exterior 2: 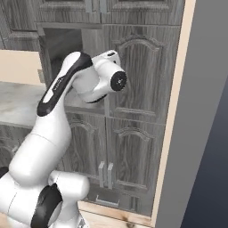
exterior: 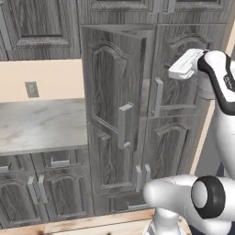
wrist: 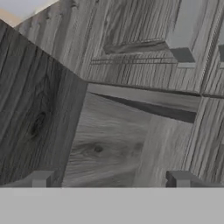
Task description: Close all open cabinet doors.
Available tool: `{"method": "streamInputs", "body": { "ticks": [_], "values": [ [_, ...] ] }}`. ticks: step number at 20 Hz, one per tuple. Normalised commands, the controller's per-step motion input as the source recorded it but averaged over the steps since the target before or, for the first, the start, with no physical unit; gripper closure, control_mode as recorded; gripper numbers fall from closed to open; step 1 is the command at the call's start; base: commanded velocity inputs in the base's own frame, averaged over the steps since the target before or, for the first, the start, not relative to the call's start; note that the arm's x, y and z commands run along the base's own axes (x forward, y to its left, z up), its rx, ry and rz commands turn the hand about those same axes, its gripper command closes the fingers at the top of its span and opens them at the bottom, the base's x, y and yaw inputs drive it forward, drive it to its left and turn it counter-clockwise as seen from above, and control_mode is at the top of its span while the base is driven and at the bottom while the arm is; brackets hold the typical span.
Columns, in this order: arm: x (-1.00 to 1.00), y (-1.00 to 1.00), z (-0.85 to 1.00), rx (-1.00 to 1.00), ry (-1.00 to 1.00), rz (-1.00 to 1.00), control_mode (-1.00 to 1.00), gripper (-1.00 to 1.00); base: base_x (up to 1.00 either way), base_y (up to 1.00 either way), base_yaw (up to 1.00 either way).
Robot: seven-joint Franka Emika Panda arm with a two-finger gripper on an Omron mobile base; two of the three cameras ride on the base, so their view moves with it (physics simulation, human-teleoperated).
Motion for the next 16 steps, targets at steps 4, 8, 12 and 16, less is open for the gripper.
{"method": "streamInputs", "body": {
  "ticks": [4,8,12,16],
  "values": [
    [-1.00,0.38,0.00,-0.22,-0.07,0.00,-1.00,-1.00,0.00,0.00,0.00],
    [-1.00,0.47,0.00,-0.31,-0.10,0.01,-1.00,-1.00,0.00,0.00,0.00],
    [-1.00,0.51,0.00,-0.33,-0.14,0.00,-1.00,-1.00,0.00,0.00,0.00],
    [-1.00,0.50,0.00,-0.30,-0.16,0.00,-1.00,-1.00,0.00,0.00,0.00]
  ]
}}
